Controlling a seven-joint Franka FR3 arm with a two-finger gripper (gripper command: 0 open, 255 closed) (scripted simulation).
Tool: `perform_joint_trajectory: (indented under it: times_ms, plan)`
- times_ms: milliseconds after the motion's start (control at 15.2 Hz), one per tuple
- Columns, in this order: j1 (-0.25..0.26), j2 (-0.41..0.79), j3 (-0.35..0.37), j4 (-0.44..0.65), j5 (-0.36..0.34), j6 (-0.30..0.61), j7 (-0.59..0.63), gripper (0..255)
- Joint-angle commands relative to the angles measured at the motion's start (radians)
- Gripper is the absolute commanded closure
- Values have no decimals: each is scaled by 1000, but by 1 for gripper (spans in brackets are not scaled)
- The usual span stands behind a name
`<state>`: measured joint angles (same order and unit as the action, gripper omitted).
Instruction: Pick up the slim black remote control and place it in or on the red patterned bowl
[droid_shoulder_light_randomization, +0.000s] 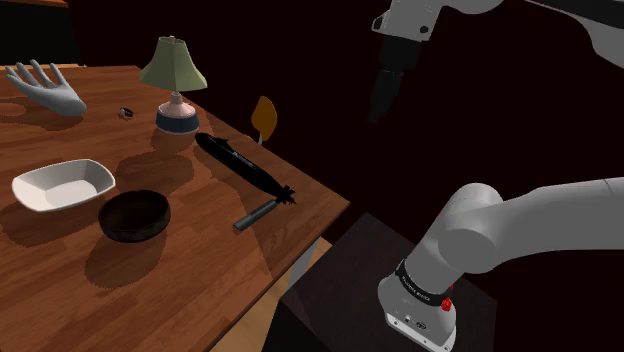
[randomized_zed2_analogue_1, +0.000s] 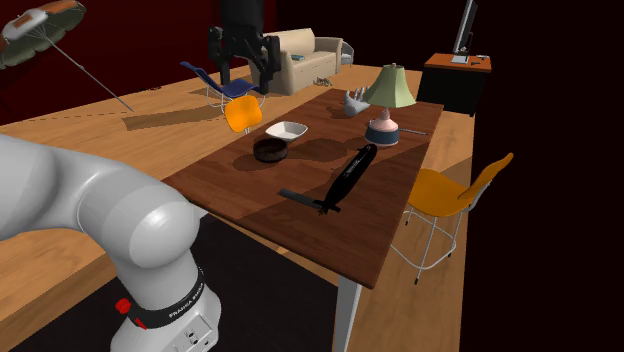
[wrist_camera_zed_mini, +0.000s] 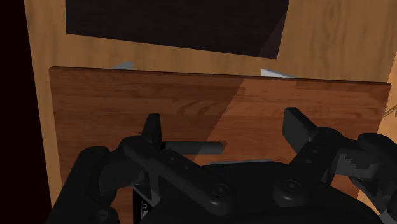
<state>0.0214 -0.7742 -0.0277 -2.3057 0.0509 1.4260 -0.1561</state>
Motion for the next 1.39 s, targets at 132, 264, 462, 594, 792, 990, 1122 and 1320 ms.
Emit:
perform_joint_trajectory:
  times_ms: [132, 264, 462, 594, 792, 990, 1122, 1320]
  plan:
    - [17, 13, -16, -54, -20, 73, -68, 0]
    - [33, 32, -32, -103, -38, 149, -135, 0]
    - [57, 75, -57, -166, -63, 266, -232, 0]
    - [73, 112, -73, -201, -79, 347, -296, 0]
    - [97, 181, -97, -242, -98, 470, -390, 0]
    - [122, 266, -119, -269, -112, 596, -484, 0]
    - [139, 330, -133, -280, -118, 681, -546, 0]
    - [166, 436, -152, -284, -119, 805, -640, 0]
